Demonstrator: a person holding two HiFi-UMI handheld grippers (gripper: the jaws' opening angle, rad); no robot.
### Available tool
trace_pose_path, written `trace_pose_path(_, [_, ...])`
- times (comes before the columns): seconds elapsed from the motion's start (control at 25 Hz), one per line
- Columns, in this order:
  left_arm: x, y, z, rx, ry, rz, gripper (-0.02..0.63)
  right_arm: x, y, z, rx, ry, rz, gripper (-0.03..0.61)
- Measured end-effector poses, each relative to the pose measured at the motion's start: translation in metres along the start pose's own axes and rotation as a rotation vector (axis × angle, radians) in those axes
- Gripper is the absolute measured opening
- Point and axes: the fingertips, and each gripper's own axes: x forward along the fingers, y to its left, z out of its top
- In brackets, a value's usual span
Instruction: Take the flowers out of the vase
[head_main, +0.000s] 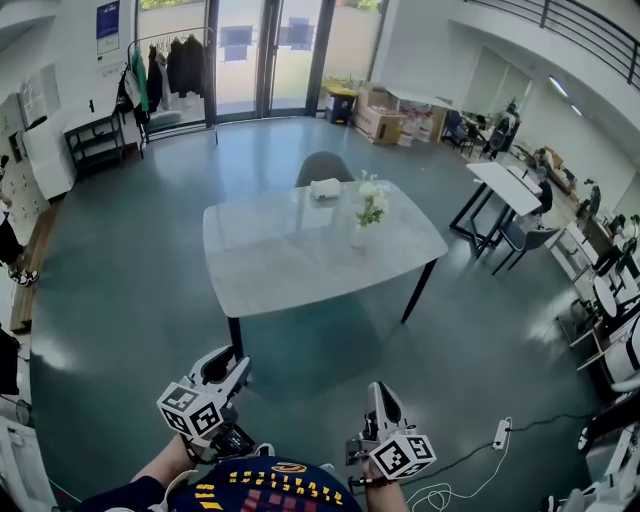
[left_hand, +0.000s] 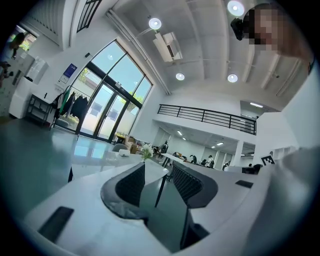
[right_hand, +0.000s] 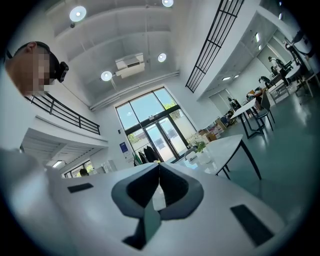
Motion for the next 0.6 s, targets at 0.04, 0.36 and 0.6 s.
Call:
trace_pose_path(0.04, [-0.003, 0.006, -0.001, -0.007, 0.005, -0.001, 0.179, 0.002, 0.005, -0.003, 0.003, 0.002, -0.004, 0.008])
trace_pose_path(0.36, [-0.013, 0.049, -0.018, -0.069, 0.042, 0.022, 0.179, 0.019, 0.026, -0.023, -0.014, 0.055, -0.032, 0.008])
trace_pose_path(0.6, [0.013, 0.059, -0.028, -0.09, 0.048, 0.028, 0.179, 0.044, 0.003, -0.027, -0.019, 0.081, -0.042, 0.008])
